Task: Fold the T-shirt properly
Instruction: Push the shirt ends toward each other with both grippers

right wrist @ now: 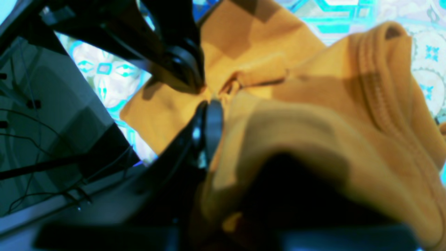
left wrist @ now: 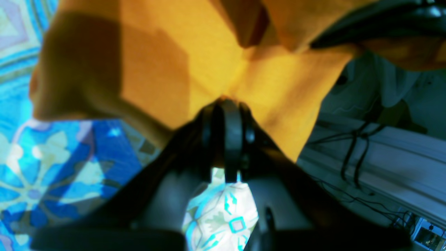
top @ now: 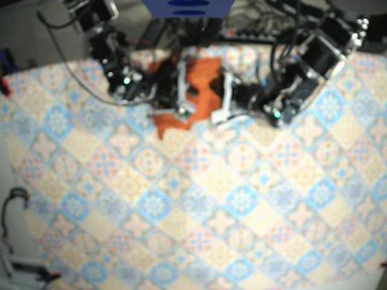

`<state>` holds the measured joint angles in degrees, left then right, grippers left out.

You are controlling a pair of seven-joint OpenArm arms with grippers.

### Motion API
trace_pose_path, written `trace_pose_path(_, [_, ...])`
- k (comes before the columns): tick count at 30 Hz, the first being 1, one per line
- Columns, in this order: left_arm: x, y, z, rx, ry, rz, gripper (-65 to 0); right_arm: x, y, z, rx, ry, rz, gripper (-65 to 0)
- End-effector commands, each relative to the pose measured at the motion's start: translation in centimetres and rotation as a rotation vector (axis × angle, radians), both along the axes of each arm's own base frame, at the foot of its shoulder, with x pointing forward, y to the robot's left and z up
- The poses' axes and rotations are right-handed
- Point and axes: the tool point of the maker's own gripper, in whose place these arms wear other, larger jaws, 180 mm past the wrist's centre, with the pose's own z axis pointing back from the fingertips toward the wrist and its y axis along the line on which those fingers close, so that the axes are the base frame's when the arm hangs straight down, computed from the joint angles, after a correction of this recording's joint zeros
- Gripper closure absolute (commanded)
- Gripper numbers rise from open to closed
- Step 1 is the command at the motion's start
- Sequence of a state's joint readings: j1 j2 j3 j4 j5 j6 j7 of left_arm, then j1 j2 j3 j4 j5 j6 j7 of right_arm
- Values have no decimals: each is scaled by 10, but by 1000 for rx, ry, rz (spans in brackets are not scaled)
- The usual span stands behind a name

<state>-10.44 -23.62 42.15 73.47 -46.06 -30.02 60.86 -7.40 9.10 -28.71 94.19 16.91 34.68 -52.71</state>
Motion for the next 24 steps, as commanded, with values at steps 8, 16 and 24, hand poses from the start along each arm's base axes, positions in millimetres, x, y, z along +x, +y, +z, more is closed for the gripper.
trace_pose_path(8, [8, 12, -6, 69, -31, 5, -52, 4, 11, 14, 48, -38, 24, -211])
trace_pose_path(16, [10, 18, -9, 107, -55, -15, -53, 6, 13, 18, 56, -49, 26, -306])
trace_pose_path(24, [11, 22, -12, 133, -71, -28, -53, -5, 36, 39, 60, -135, 194, -312])
